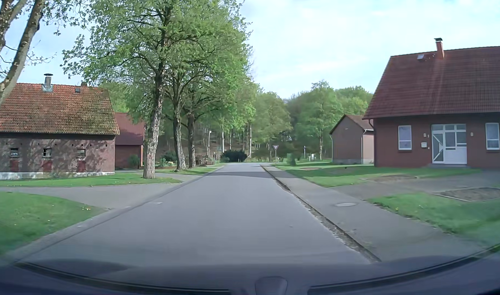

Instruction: Follow the waypoints while adhering to traffic rules and regulations

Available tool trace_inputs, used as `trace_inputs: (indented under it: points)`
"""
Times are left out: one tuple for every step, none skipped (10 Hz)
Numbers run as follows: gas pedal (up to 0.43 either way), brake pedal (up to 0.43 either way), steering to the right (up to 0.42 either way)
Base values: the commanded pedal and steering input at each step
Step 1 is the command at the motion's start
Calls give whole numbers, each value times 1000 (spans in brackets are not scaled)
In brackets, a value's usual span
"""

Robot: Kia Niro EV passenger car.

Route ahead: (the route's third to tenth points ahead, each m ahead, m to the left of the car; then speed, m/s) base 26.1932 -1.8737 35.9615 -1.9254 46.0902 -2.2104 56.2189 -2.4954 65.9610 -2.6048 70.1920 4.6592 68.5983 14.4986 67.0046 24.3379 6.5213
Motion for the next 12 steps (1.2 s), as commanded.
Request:
trace_inputs:
  points:
    - [79,0,-11]
    - [79,0,-11]
    - [79,0,-9]
    - [79,0,-5]
    - [79,0,-5]
    - [79,0,-4]
    - [79,0,-3]
    - [79,0,-3]
    - [79,0,-2]
    - [79,0,2]
    - [79,0,5]
    - [79,0,5]
